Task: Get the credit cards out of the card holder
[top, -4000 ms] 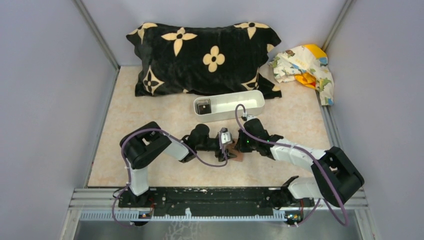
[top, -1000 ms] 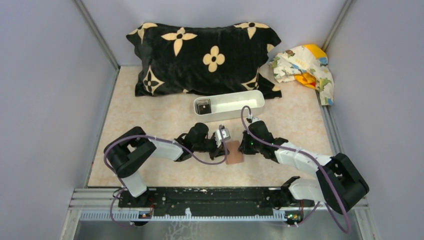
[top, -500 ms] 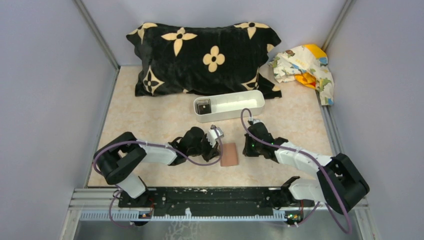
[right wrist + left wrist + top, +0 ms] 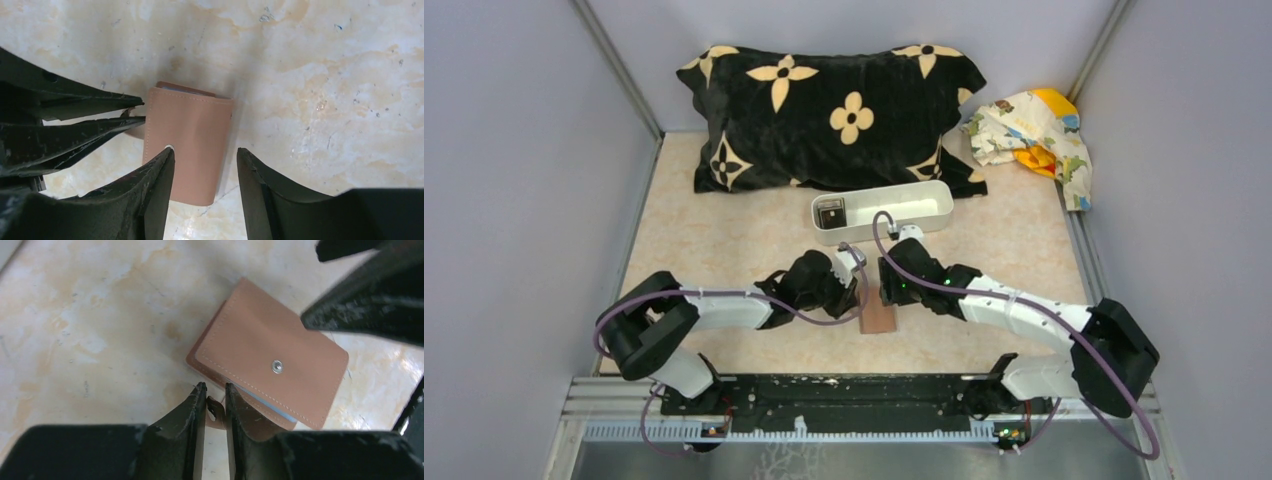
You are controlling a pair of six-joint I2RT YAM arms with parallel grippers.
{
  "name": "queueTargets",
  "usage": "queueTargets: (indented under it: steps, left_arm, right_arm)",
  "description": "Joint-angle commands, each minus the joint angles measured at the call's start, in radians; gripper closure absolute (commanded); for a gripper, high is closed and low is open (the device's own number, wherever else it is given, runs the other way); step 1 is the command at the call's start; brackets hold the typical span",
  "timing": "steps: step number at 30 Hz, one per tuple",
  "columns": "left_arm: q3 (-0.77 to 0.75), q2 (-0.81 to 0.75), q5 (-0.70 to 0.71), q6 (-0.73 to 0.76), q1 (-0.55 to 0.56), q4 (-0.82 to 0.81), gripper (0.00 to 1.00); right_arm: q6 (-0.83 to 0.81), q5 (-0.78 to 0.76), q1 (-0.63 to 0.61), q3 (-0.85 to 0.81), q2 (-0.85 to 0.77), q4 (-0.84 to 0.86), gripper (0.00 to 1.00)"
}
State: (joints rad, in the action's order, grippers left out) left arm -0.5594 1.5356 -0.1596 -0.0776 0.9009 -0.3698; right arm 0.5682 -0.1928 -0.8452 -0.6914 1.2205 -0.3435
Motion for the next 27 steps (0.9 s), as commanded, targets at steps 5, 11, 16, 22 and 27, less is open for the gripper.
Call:
queueTargets:
  steps: [5,11,16,22,27]
  left_arm:
    - [-0.083,-0.015,0.270,-0.249,0.000,0.227,0.33]
    - [-0.058,-0.038,0.268,-0.310,0.000,0.208,0.44]
    - [-0.054,-0.037,0.293,-0.362,0.002,0.217,0.75]
    - [-0.018,-0.040,0.293,-0.377,0.003,0.209,1.00]
    - [-0.005,-0.051,0.282,-0.386,0.002,0.194,1.00]
  right_arm:
    - [0.004,-0.111,-0.060,-0.081,0.051,-0.020,0.49]
    - [-0.024,-0.133,-0.090,-0.138,0.097,-0.030,0.47]
    - [-0.011,-0.146,-0.132,-0.179,0.152,-0.023,0.47]
    - [-0.003,-0.185,-0.177,-0.245,0.222,-0.051,0.46]
    - [0.015,-0.219,-0.180,-0.292,0.291,-0.082,0.42]
